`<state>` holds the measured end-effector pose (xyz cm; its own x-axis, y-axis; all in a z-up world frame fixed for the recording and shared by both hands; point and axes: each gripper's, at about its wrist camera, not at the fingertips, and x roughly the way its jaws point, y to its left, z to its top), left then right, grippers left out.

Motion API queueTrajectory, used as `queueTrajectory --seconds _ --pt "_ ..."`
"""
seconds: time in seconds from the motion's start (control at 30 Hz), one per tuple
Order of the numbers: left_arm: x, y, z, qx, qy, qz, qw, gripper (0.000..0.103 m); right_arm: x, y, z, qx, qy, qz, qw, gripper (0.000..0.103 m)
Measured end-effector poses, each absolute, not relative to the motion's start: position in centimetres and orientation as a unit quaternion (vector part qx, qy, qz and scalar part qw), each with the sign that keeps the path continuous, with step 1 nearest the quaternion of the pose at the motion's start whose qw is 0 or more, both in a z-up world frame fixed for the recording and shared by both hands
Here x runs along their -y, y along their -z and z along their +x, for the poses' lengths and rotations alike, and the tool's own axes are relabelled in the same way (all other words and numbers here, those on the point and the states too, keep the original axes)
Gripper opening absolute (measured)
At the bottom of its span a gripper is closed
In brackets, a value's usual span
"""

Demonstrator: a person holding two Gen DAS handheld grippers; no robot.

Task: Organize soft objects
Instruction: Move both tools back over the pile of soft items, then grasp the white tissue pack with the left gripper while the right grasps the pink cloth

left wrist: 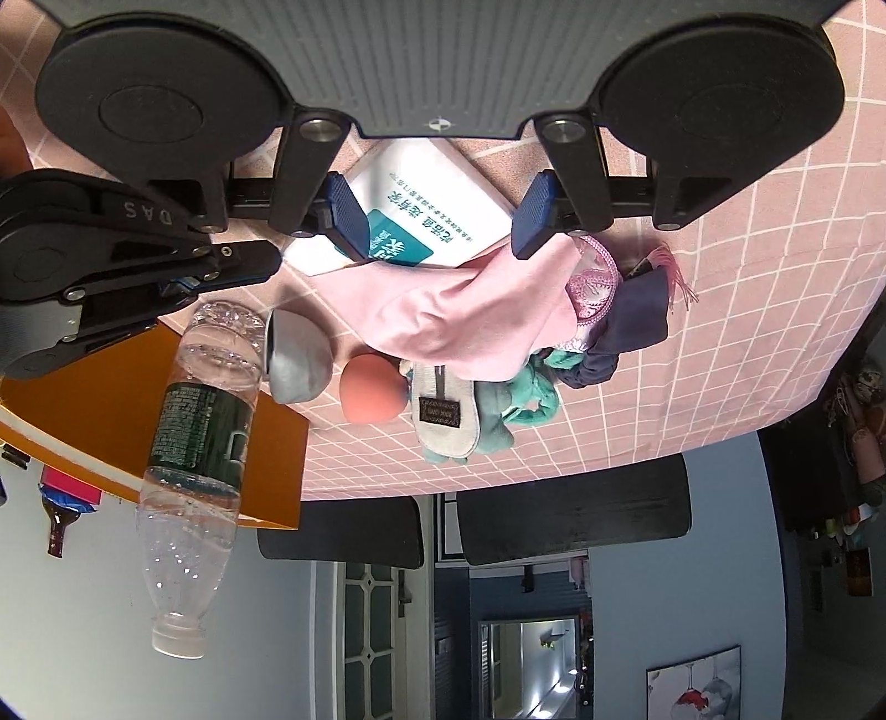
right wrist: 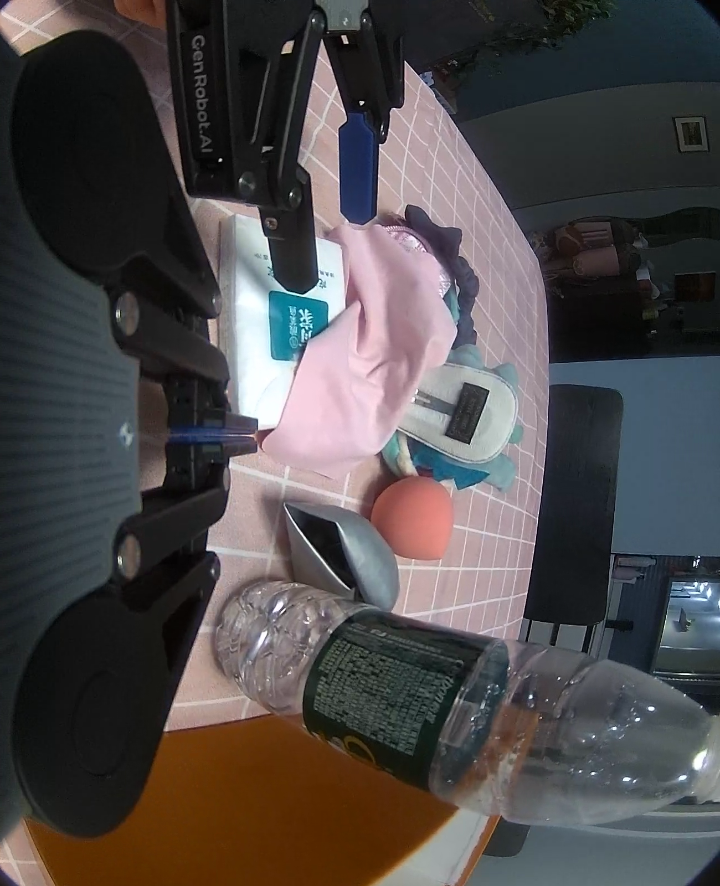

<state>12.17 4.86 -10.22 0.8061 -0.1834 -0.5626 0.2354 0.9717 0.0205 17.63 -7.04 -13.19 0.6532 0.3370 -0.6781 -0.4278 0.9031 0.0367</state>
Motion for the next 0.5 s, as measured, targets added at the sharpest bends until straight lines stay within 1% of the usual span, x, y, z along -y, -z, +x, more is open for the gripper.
queueTrajectory --seconds 0.2,0.27,0.3,0.37,0.5 --pt "-5.0 10.8 13.4 -0.307 0.109 0.045 0.944 0.071 7.2 13.1 17.7 -0.363 -0.216 -0.068 0.904 0.0" --pt "-4.7 11.3 13.8 -0.319 0.112 0.058 0.939 0.076 7.2 13.2 17.7 -0.365 -0.222 -0.069 0.901 0.0" --pt "-4.7 11.5 13.9 -0.319 0.109 0.061 0.939 0.076 7.2 13.3 17.7 -0.366 -0.225 -0.068 0.901 0.0" --pt "-4.8 11.7 14.1 -0.321 0.108 0.058 0.939 0.076 7.2 13.5 17.8 -0.368 -0.231 -0.066 0.898 0.0" --pt "-5.3 11.7 14.7 -0.345 0.116 0.023 0.931 0.07 6.9 13.5 17.8 -0.366 -0.241 -0.07 0.896 0.004"
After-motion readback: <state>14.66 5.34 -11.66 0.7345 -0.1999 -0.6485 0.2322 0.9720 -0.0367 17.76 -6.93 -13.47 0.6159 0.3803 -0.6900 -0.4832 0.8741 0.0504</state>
